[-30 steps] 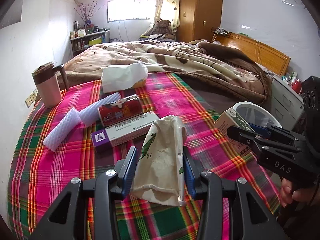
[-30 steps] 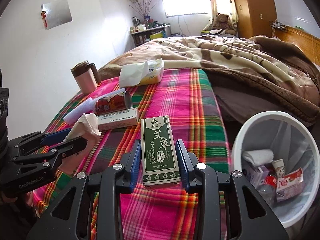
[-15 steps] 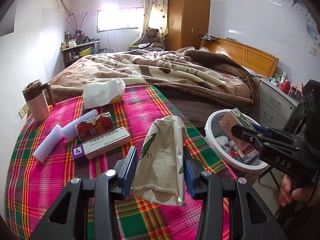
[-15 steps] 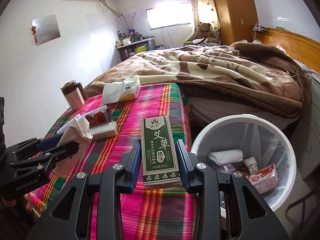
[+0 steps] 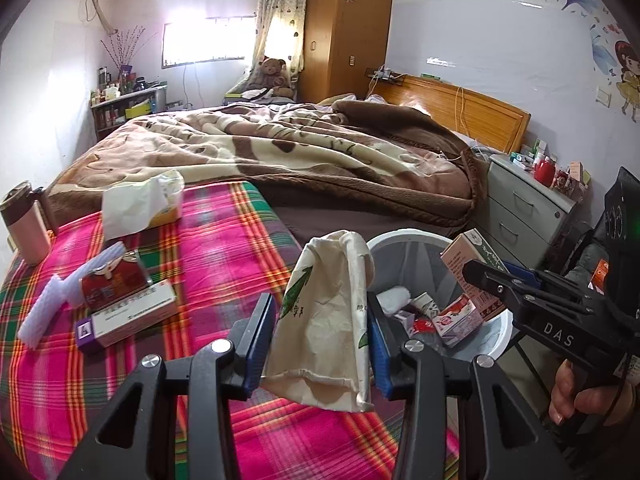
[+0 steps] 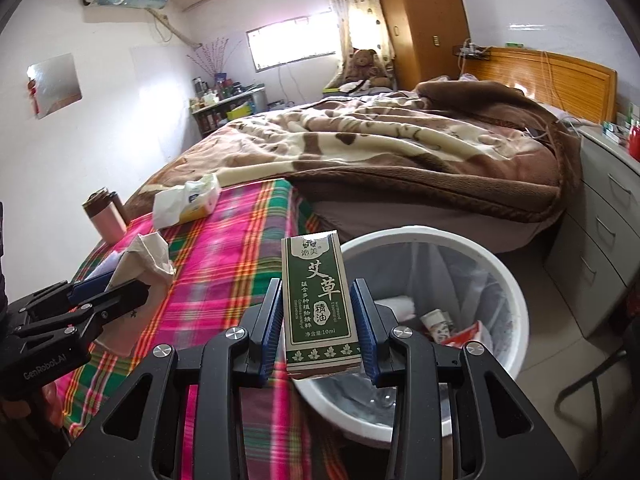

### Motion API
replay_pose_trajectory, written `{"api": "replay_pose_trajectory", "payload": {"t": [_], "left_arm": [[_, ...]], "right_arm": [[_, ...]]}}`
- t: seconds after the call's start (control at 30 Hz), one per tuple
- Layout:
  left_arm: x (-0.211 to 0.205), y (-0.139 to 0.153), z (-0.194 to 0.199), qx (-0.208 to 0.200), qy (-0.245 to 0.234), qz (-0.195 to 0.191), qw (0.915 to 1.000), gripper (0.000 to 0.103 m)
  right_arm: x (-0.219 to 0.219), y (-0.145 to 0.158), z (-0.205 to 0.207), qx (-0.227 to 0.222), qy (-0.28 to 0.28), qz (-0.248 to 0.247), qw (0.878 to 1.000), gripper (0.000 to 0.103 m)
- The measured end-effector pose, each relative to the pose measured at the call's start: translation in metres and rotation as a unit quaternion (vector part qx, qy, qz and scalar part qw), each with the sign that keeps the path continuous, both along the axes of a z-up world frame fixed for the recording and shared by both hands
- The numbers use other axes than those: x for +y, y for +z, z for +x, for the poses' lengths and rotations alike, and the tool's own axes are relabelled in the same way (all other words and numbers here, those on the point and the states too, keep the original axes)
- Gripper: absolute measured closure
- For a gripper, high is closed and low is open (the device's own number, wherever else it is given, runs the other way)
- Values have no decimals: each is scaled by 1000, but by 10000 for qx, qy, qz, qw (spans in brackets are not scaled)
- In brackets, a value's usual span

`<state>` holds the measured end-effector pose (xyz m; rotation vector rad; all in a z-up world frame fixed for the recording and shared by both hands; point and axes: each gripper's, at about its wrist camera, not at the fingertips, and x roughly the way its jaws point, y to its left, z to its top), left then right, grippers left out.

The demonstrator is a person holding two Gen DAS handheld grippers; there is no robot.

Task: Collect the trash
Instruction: 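Carry the paper bag and green box over the wastebasket with both tools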

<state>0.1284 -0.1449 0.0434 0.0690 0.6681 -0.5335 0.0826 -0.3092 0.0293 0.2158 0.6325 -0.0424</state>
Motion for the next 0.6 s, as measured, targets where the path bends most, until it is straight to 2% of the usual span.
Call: {"api": "replay_pose_trajectory", "payload": {"t": [0.43,0.6], "left_arm": [[-61,-11,10,235,-462,-36,9987,57],[-83,-22,15,397,-633,60,9972,55]], "right_arm": [[-51,-14,0,268,-567,-22,9980,68],[-67,-24,1,439,-747,-8,9962,68]]}}
